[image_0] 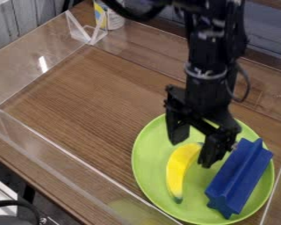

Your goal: Remove the banana from inside the green plate and put it on the table

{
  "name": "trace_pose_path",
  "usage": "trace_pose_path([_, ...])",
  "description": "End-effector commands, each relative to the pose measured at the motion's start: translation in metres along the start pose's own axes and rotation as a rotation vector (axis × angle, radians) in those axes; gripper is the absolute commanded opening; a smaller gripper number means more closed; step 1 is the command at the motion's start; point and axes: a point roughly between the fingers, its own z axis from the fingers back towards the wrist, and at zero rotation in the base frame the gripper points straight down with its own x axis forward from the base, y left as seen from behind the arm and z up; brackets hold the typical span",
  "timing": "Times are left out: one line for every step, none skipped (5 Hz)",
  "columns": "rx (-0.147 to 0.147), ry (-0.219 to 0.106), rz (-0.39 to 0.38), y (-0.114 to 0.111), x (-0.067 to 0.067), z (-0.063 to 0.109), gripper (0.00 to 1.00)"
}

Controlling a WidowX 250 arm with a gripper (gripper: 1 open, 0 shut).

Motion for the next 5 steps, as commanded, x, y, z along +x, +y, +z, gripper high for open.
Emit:
trace_pose_path([0.012,-0.015,0.012,0.005,0.004,-0.01,1.0])
trace_pose_path([0.025,0.005,0.028,0.011,0.003,-0.025,1.0])
trace_pose_path([0.034,0.015,0.04,0.014,0.002,-0.035,1.0])
trace_pose_path([0.04,0.01,0.047,0.015,0.003,-0.032,1.0])
trace_pose_path([0.042,-0.003,0.052,0.015,0.005,-0.027,1.0])
